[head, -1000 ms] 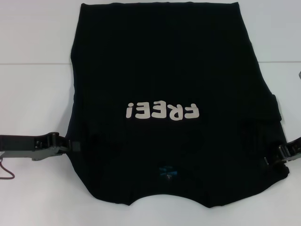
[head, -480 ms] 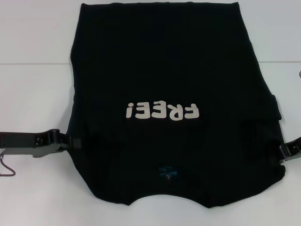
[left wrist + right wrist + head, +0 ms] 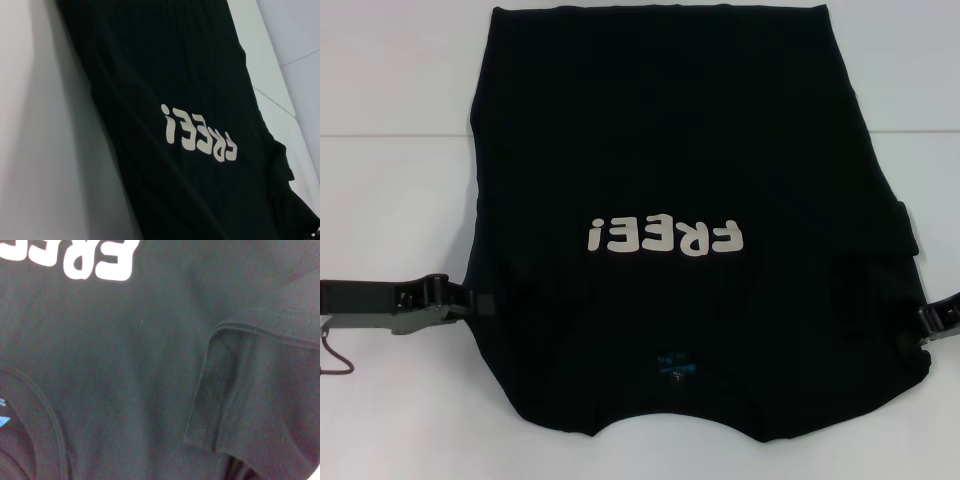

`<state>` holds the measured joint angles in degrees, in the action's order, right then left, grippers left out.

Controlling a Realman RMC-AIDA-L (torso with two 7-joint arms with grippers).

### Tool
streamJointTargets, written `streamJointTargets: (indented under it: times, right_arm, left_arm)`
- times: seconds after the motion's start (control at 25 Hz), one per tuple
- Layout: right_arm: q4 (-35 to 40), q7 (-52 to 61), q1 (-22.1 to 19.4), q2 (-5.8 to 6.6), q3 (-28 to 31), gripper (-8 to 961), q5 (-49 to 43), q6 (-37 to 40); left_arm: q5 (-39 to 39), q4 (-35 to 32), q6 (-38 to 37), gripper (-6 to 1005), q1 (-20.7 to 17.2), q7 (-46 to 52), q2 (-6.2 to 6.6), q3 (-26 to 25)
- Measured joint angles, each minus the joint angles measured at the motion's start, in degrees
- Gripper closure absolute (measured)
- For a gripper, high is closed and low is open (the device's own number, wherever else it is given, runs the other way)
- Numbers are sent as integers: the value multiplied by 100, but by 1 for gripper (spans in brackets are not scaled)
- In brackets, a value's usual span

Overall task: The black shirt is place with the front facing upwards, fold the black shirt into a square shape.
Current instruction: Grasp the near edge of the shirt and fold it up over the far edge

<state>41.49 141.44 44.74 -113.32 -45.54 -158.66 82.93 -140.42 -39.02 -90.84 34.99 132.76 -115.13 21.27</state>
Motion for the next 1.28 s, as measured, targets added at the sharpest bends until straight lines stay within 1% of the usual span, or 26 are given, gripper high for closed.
streamJointTargets:
  times: [0.16,0.32,0.36,0.4,0.44,0.52,0.64,0.84,1.0,1.12,1.28]
  right_arm:
    - [4,-61,-26,63,100,934,51,11]
    - [9,-282,-67,148,426,934,92,197]
    - [12,-343,-81,173,513,934,95,248]
    - [14,-443,-110,231,661,934,97,333]
    - [14,-443,-110,231,661,934,97,333]
    - [15,-551,-152,293,806,934,103,407]
    - [17,-644,-168,328,900,934,105,487]
    - [18,-752,-206,355,947,934,109,685]
    - [18,-850,-308,422,979,933,109,980]
    - [17,-954,-422,486,981,933,109,1280]
    - [3,-1168,-603,520,981,933,109,1757]
  left_arm:
    - [0,0,-76,938,-1,-5,1,-1]
    - [0,0,-235,937,-16,-82,8,-49]
    - [0,0,-275,937,-22,-91,10,-63]
    - [0,1,-321,937,-29,-94,16,-73]
    - [0,0,-375,936,-35,-97,23,-76]
    - [0,0,-482,936,-42,-99,36,-77]
    - [-1,0,-644,936,-45,-101,56,-77]
    - [-45,0,-900,935,-48,-129,83,-75]
    - [-97,-5,-1309,934,-90,-136,133,-56]
    - [-335,-44,-1675,934,-115,-137,142,-64]
    - [-655,-61,-2007,933,-147,-156,137,-19]
